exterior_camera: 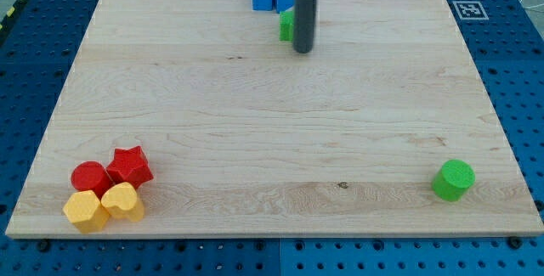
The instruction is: Push green star closer to blue cube
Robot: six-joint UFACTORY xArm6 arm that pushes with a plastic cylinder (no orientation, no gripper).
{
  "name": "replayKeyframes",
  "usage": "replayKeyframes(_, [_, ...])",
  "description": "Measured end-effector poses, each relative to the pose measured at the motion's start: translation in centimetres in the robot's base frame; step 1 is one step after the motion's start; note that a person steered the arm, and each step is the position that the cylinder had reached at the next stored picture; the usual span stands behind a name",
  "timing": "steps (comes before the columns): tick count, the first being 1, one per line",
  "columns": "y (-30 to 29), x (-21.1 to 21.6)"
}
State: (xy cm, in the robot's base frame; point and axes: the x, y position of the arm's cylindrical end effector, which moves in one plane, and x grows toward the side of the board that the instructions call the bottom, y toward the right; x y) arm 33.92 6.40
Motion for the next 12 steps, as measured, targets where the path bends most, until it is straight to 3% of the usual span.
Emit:
replayKeyframes(2, [1.7, -4.6])
replayKeyframes(6, [1.0, -2.7])
replayKeyframes(7, [-0.6, -0.6])
replayKeyframes(9, [-7.4, -2.1])
replayKeyframes(10, [-7.1, -2.2])
replayKeyframes(12, [0.0, 0.6])
